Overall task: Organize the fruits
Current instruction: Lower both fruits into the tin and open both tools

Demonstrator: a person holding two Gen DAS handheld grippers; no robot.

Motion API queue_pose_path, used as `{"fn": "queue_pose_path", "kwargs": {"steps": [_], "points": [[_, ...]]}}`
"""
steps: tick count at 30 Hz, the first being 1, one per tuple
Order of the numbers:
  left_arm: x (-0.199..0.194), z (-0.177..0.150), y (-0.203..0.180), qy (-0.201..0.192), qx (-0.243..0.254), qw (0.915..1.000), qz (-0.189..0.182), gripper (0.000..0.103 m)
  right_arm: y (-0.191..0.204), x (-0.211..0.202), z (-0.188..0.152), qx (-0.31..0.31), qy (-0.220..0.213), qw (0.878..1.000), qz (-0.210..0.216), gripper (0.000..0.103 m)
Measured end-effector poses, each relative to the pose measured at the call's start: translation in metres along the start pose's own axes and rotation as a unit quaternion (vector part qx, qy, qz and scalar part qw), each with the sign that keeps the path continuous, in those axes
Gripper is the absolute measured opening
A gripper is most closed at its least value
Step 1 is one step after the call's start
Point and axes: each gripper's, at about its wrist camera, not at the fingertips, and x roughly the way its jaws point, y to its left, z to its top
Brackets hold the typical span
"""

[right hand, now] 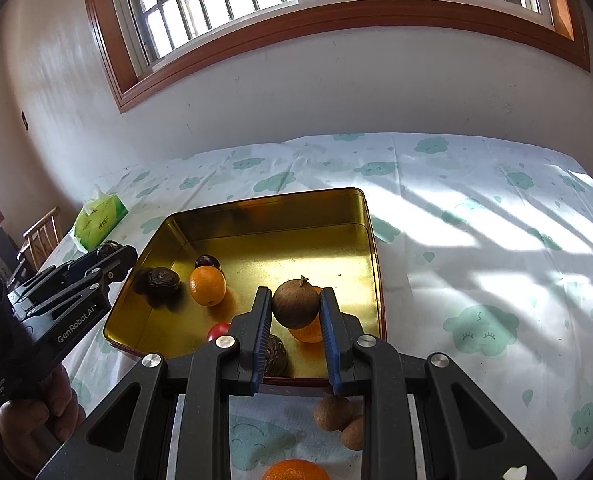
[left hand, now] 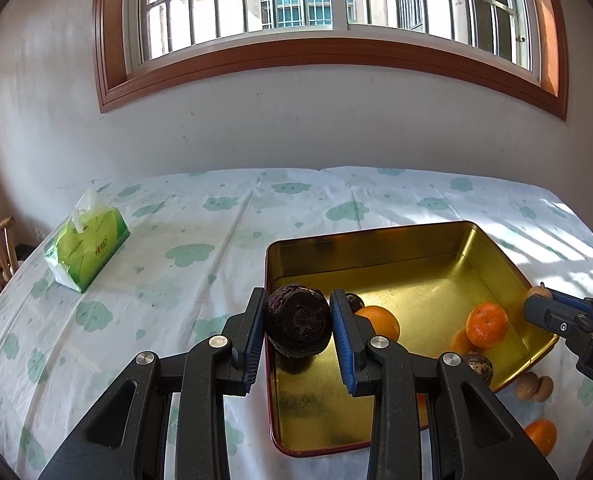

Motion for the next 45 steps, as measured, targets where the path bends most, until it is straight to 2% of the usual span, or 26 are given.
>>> {"fn": "queue_pose_path", "kwargs": {"steps": [34, 36, 41, 45], "points": [[0.022, -0.002, -0.002, 0.017, 0.004, 0.9998, -0.011, 0.034, -0.005, 0.02, 0.004, 0.002, 0.006, 1.0, 0.005, 0.025], [0.022, -0.002, -0.002, 0.017, 0.004, 0.9998, -0.011, 0.041, -0.006, 0.021, 0.004, 0.004, 0.005, 1.0, 0.008, 0.025], [0.021, -0.001, -0.001, 0.005, 0.004, 0.9999, -0.008, 0.064, -0.007, 0.02, 0.005, 0.008, -0.002, 1.0, 0.015, 0.025], [0.018, -0.001, -0.002, -0.005, 0.007, 0.9999, -0.005, 0.069, -0.008, 0.014, 0.004, 0.013, -0.013, 1.0, 0.023, 0.032]]}}
